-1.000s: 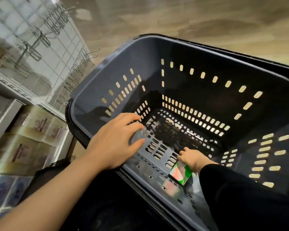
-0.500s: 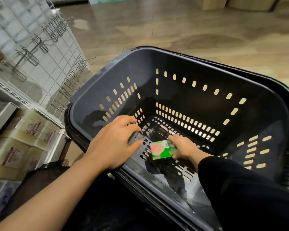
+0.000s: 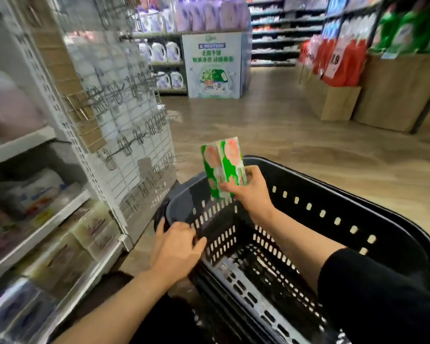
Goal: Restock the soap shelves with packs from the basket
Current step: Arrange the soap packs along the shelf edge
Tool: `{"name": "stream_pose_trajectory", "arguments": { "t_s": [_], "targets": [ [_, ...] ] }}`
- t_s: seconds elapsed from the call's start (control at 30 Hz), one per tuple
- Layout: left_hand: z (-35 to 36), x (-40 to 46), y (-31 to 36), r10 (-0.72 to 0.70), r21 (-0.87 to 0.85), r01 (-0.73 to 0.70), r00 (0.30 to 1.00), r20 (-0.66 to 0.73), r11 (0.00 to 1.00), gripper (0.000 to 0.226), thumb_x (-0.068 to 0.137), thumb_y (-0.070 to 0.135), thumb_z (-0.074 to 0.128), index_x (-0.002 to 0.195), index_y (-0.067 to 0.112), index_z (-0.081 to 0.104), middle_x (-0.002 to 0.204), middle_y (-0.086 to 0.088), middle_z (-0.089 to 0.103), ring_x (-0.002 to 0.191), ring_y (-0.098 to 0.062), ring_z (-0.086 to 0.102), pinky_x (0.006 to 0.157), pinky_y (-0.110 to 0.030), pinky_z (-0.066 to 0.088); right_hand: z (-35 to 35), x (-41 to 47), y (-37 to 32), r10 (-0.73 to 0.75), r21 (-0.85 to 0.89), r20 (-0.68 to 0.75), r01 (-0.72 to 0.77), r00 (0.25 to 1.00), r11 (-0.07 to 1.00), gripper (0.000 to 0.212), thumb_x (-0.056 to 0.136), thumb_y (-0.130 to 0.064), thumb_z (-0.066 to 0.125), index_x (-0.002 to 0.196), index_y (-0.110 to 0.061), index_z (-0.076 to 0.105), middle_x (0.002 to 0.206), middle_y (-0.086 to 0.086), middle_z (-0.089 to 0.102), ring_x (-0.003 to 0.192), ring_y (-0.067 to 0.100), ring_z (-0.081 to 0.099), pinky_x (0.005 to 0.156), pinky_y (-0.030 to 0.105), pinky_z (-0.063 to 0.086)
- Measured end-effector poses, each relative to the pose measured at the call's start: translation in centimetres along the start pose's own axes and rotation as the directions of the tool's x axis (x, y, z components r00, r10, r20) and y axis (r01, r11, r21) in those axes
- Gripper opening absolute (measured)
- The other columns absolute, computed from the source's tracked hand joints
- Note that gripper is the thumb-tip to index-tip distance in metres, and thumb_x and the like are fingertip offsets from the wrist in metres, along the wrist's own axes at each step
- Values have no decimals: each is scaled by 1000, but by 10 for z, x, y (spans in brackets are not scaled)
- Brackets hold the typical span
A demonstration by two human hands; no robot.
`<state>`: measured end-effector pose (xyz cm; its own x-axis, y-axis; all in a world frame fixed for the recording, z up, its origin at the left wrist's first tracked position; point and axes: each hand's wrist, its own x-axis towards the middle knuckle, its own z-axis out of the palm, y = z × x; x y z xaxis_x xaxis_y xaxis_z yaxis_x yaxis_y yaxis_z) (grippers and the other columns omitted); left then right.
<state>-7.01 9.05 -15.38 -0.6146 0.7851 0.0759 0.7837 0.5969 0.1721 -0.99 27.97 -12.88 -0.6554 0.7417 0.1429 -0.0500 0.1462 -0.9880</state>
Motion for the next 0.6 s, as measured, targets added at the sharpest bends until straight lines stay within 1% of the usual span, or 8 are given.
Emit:
{"name": "stream_pose_trajectory", "arguments": {
  "t_s": [0.07,0.13,0.23,0.27,0.33,0.4,0.5,0.6],
  "targets": [
    [-20,-5,-22,16,67,-15,1000,-9,998,39,91,57,40,101,28,65,114,9,58,127,-13,44,117,-48,5,26,-2,-39,-2,191,126,-22,992,981,46,73,-7,80,107,-9,50,111,14,67,96,27,69,79,43,58],
    [-50,-11,-49,29,132,-11,991,-132,991,40,89,48,51,118,24,63,127,1,57,130,-20,44,117,-48,11,60,-10,-77,-8,344,255,-83,967,935,36,80,-6,73,107,-8,49,115,19,65,101,32,67,83,46,57],
    [-115,-35,-111,50,195,42,896,-441,980,45,73,45,50,97,13,71,101,-9,66,98,-33,63,95,-48,44,122,-29,-128,2,378,389,-162,921,911,30,85,-20,70,106,-13,49,120,14,64,110,28,62,89,41,50],
    [-137,-50,-134,33,209,86,863,-505,974,43,72,43,52,93,12,71,95,-10,66,90,-35,63,86,-46,48,143,-36,-143,3,373,412,-172,911,912,30,85,-25,70,107,-15,51,118,9,65,106,21,62,86,34,48],
    [-183,-95,-183,-49,235,233,800,-598,944,36,71,37,58,91,11,71,92,-11,65,86,-35,60,78,-43,49,193,-55,-173,-21,376,456,-171,889,911,26,82,-28,71,101,-19,56,102,1,68,81,9,61,66,22,43],
    [-217,-134,-213,-69,254,319,735,-675,913,35,71,34,54,88,8,71,92,-13,65,88,-36,60,76,-42,49,226,-68,-191,-40,378,473,-161,880,912,20,81,-27,73,94,-20,60,92,0,70,71,8,58,57,20,40],
    [-252,-215,-261,-101,290,491,625,-774,821,35,73,28,46,87,7,71,95,-16,67,89,-39,61,78,-44,50,297,-108,-221,-28,372,623,-264,782,890,14,86,-22,69,98,-20,61,77,-4,71,64,8,62,49,18,46],
    [-265,-281,-306,-127,344,542,653,-746,766,42,74,27,48,103,6,70,117,-15,64,110,-39,58,94,-45,46,360,-149,-246,21,321,755,-397,656,860,33,85,-28,69,115,-19,61,107,4,70,87,14,66,66,29,53]
  ]
}}
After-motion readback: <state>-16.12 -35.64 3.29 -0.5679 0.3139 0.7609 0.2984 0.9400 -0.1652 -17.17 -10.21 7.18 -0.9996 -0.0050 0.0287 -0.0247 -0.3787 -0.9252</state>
